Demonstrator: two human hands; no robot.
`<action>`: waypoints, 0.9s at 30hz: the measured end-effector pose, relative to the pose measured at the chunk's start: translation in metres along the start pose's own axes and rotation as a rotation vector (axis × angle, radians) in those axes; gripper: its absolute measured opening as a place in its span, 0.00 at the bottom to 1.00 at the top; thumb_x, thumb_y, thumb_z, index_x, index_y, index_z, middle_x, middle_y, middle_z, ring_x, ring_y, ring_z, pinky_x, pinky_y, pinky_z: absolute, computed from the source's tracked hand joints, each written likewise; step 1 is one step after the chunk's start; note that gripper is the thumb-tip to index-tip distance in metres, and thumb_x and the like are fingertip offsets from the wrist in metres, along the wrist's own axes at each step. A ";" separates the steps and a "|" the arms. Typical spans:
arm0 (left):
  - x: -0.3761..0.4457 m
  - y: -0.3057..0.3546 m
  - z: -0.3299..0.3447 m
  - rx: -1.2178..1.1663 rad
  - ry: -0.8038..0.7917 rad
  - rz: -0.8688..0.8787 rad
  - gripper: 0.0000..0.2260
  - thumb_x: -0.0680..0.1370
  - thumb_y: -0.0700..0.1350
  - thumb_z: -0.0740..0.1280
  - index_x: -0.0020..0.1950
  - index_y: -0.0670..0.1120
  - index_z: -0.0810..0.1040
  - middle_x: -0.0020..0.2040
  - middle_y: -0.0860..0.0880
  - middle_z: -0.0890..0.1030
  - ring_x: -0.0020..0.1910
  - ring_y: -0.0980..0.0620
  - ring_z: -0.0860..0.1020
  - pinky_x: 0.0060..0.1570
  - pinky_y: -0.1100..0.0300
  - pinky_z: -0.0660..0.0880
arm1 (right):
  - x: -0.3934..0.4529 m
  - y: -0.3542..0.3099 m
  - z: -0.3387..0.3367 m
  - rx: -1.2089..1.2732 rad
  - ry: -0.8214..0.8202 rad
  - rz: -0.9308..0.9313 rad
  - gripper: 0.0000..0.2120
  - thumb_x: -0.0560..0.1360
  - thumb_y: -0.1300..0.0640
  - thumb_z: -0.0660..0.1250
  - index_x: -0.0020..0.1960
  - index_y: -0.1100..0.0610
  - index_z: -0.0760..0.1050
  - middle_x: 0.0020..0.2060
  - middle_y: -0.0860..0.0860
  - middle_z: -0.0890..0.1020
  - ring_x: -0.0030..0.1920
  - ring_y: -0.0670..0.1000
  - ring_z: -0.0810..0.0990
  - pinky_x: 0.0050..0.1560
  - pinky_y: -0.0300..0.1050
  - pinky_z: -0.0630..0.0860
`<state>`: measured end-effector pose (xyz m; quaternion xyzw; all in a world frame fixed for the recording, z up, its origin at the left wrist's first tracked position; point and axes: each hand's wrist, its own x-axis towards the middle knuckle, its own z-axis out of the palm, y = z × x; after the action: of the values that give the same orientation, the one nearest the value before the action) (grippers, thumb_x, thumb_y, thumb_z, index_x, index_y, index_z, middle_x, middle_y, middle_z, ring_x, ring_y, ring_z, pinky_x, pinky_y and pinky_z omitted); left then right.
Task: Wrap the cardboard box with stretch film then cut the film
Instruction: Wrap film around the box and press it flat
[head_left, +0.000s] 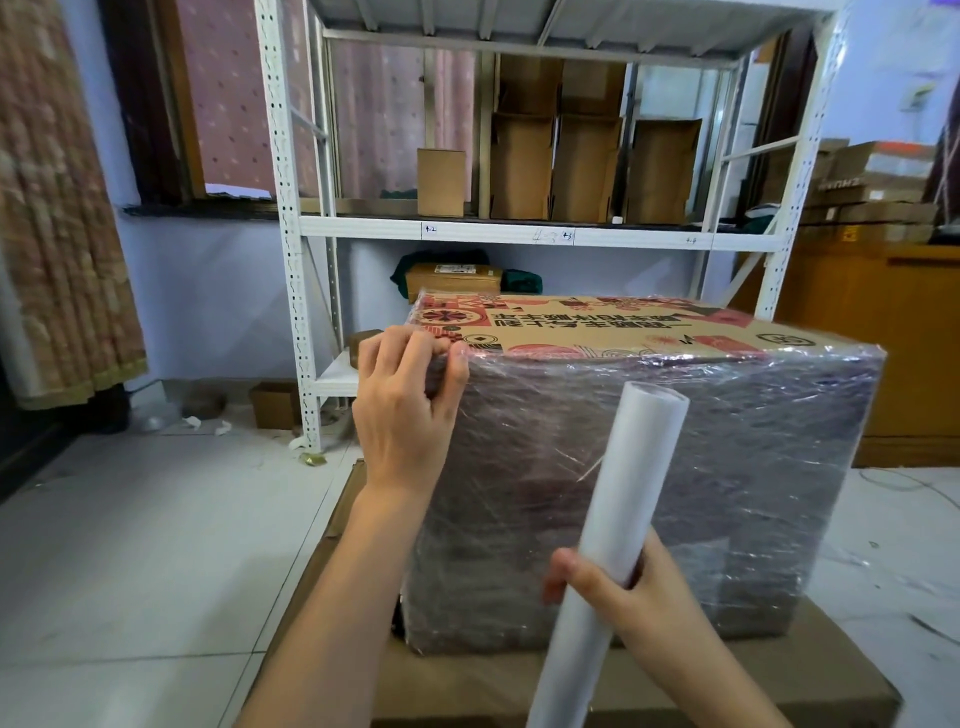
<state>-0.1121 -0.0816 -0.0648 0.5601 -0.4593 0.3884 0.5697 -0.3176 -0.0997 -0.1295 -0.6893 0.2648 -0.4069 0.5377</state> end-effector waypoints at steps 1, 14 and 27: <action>0.000 -0.001 0.000 0.026 0.002 0.007 0.16 0.79 0.52 0.59 0.43 0.40 0.77 0.44 0.45 0.78 0.46 0.47 0.73 0.39 0.74 0.62 | 0.002 0.000 0.000 0.004 0.022 -0.007 0.25 0.60 0.49 0.73 0.49 0.61 0.70 0.33 0.56 0.84 0.35 0.52 0.84 0.34 0.39 0.77; 0.036 -0.009 0.019 0.116 -0.034 0.048 0.21 0.81 0.55 0.54 0.40 0.40 0.70 0.38 0.44 0.72 0.40 0.52 0.66 0.34 0.66 0.58 | 0.029 -0.014 -0.003 -0.189 0.319 0.059 0.21 0.59 0.37 0.71 0.44 0.49 0.73 0.33 0.50 0.82 0.35 0.49 0.82 0.37 0.53 0.79; 0.137 -0.021 0.047 0.210 -0.373 -0.203 0.21 0.80 0.57 0.52 0.43 0.40 0.71 0.43 0.45 0.73 0.44 0.48 0.68 0.38 0.62 0.60 | 0.097 -0.119 -0.015 -0.576 0.061 0.229 0.12 0.77 0.47 0.59 0.52 0.54 0.63 0.39 0.48 0.75 0.39 0.48 0.78 0.41 0.56 0.80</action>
<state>-0.0586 -0.1400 0.0581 0.7216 -0.4549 0.2646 0.4499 -0.2877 -0.1517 0.0129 -0.7665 0.4611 -0.2726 0.3544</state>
